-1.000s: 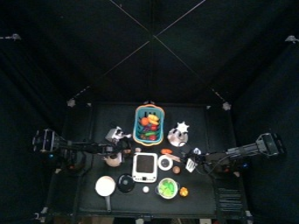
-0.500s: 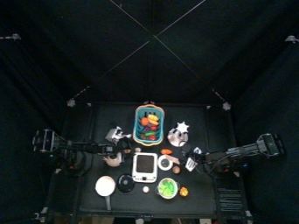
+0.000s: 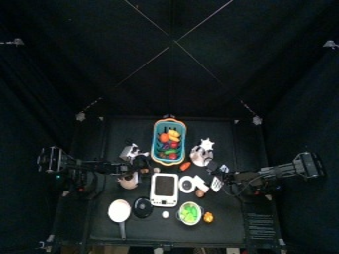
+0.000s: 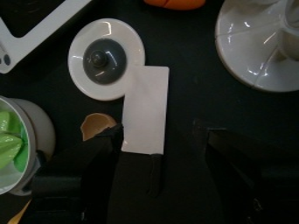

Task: Grab egg top

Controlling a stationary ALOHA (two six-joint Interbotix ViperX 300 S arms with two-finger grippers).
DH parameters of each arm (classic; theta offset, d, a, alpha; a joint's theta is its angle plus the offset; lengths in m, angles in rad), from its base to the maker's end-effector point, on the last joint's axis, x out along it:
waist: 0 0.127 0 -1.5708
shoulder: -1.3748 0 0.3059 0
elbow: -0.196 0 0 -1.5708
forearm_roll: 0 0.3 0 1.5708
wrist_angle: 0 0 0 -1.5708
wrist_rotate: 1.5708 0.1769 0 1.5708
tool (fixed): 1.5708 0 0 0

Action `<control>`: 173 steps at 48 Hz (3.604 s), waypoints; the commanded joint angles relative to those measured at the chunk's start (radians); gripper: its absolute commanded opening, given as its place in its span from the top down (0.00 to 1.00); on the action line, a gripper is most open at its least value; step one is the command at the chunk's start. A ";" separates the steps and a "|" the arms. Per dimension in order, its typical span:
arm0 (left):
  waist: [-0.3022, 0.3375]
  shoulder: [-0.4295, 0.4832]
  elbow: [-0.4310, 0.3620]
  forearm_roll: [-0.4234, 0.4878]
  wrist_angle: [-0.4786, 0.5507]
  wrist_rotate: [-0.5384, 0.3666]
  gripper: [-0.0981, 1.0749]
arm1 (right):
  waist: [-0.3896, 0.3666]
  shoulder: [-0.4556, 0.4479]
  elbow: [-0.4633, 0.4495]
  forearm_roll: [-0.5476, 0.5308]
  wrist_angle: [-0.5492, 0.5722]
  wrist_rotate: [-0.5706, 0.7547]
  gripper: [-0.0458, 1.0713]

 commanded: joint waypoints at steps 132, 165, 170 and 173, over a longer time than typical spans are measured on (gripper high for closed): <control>0.032 0.015 -0.244 0.213 0.637 0.014 0.04 | -0.005 0.109 -0.054 -0.055 -0.072 0.002 0.12; -0.037 0.098 -0.172 0.325 0.466 0.012 0.04 | -0.003 0.143 -0.080 -0.058 -0.072 0.000 0.12; -0.037 0.124 -0.183 0.325 0.463 0.012 0.04 | -0.003 0.146 -0.078 -0.060 -0.072 0.000 0.12; -0.037 0.138 -0.189 0.325 0.463 0.012 0.04 | -0.003 0.144 -0.078 -0.058 -0.072 0.000 0.12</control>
